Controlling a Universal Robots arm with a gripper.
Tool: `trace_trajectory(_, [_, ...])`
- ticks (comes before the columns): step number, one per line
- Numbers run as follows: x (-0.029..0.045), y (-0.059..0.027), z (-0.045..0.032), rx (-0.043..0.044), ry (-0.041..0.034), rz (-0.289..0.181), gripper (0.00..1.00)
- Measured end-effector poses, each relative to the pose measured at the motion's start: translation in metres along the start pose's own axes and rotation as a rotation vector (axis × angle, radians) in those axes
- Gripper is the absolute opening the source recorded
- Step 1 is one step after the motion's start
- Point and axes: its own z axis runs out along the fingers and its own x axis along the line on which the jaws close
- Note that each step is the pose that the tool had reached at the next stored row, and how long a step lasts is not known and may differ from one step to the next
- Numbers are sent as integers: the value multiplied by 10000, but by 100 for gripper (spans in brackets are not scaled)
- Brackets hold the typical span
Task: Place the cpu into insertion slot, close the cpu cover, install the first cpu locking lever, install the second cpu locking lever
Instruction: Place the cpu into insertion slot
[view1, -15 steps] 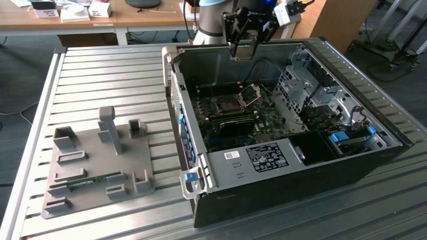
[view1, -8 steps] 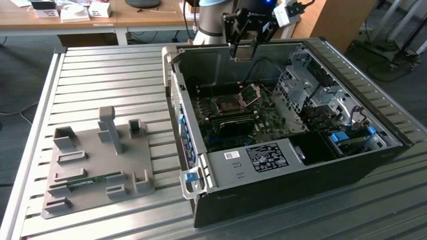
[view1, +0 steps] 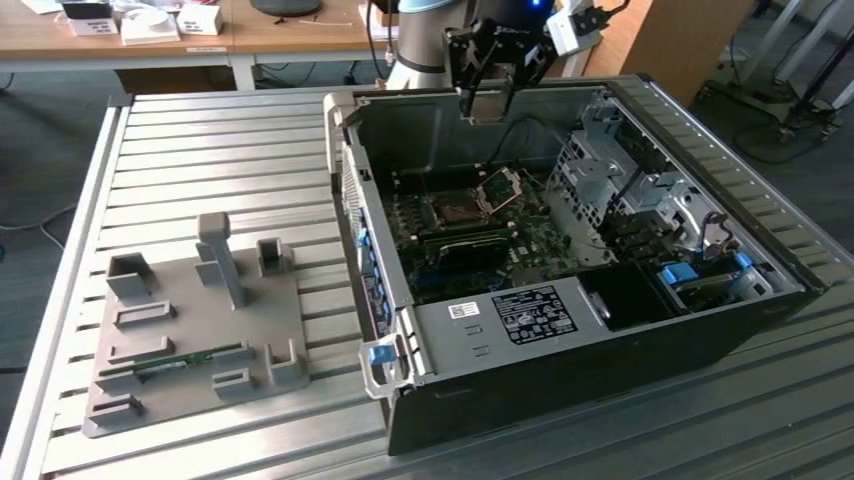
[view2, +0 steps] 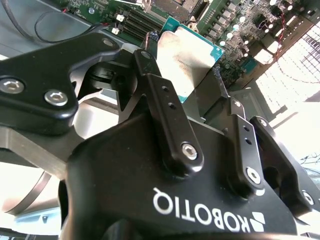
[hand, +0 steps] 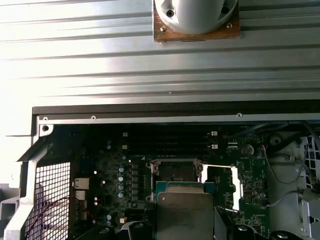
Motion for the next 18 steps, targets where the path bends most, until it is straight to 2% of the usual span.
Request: trace_trajectory(18, [-1,-3,33,2,0,0,54])
